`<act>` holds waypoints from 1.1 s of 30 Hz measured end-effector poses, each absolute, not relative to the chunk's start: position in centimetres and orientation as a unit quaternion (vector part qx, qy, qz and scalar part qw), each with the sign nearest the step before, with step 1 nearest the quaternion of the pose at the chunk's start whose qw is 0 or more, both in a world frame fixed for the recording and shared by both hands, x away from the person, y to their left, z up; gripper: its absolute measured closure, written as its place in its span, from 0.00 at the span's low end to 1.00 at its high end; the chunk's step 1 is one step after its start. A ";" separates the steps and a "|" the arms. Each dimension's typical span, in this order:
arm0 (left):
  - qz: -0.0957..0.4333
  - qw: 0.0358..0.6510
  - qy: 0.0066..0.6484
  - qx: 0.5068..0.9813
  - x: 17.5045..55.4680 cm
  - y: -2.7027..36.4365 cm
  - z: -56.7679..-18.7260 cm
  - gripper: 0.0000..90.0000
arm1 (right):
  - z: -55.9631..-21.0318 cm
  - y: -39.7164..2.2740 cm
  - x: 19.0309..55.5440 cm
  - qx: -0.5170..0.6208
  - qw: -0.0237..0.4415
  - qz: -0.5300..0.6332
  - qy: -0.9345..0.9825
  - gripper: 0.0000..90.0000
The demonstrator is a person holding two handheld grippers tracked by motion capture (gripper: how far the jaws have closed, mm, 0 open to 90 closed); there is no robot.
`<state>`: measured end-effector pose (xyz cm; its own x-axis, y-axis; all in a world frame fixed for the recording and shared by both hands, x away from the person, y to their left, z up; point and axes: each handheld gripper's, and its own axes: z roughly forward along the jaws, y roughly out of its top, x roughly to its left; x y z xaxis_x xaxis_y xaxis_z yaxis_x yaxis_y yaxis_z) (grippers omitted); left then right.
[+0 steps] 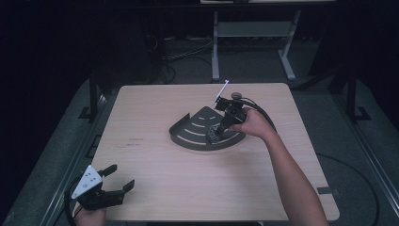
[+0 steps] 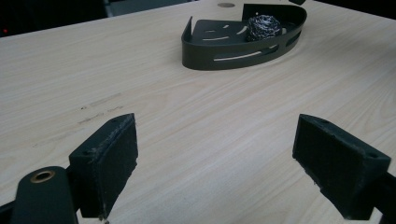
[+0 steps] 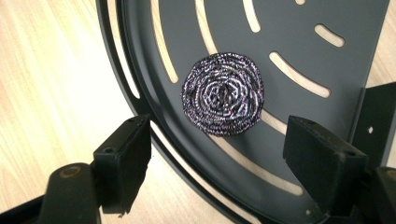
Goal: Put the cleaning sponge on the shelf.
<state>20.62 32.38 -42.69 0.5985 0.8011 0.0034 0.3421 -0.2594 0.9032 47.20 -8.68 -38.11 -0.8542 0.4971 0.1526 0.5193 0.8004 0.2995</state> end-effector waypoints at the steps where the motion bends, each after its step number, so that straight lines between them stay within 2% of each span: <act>1: 0.241 0.477 0.378 0.756 20.6 32.4 -42.7 0.15 | -38.0 -8.7 47.1 -0.269 0.033 -0.168 -0.948 0.26; 33: 0.242 0.471 0.374 0.761 20.6 32.1 -42.7 0.15 | -37.9 -12.2 43.4 -0.268 0.032 -0.185 -0.945 0.25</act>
<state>20.64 32.06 -42.74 0.6026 0.7979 0.0159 0.3418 -0.2760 0.8984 43.43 -12.19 -37.89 -0.8538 0.4953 0.1603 0.5192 0.7872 0.3327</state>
